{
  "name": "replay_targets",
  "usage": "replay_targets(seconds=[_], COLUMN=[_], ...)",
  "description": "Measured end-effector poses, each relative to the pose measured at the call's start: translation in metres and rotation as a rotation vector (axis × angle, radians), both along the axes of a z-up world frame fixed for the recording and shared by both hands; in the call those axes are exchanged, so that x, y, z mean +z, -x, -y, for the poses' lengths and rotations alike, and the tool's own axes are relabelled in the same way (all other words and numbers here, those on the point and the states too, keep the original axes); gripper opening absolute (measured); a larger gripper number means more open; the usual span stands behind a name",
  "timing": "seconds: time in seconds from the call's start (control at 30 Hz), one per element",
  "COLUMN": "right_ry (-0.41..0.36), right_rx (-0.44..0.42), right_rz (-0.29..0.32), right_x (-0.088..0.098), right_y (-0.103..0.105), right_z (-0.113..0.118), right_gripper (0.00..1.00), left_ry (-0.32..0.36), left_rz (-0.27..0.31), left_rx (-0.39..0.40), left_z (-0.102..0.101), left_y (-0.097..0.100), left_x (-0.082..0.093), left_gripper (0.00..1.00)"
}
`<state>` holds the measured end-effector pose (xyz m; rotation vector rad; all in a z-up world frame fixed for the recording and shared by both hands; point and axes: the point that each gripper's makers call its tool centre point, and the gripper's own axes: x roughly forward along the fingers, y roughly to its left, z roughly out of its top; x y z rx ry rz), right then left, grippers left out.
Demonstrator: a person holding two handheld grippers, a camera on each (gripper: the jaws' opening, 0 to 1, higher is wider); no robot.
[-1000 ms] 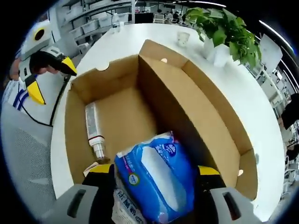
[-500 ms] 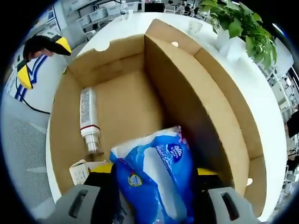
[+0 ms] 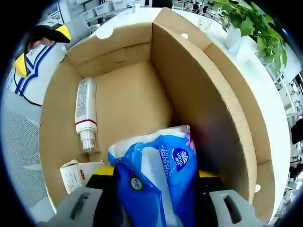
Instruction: Operate the shoe box by opening the lid, removing the specified soft item, and placing it in the target area until the item is outside and the box remains undamaged.
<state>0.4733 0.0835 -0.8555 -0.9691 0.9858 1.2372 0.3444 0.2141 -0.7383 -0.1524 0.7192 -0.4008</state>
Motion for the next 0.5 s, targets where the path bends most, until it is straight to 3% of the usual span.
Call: replay_targets(seconds=[0.07,0.17,0.5], right_ry=[-0.009,-0.018,-0.078], right_rx=[-0.014,-0.026,-0.044], right_rz=[0.012,0.021,0.047], right_x=[0.003,0.002,0.022], right_y=[0.001,-0.001,-0.006], right_z=[-0.001,0.001,-0.001], right_gripper=[0.47,0.41,0.33], left_ry=[0.01,0.006,0.009], left_rz=[0.005,0.01,0.011], left_rx=[0.009,0.008,0.035], left_z=[0.0,0.0,-0.005], left_y=[-0.001,0.0,0.008], left_x=[0.004,0.006,0.011], left_gripper=[0.52,0.51,0.51])
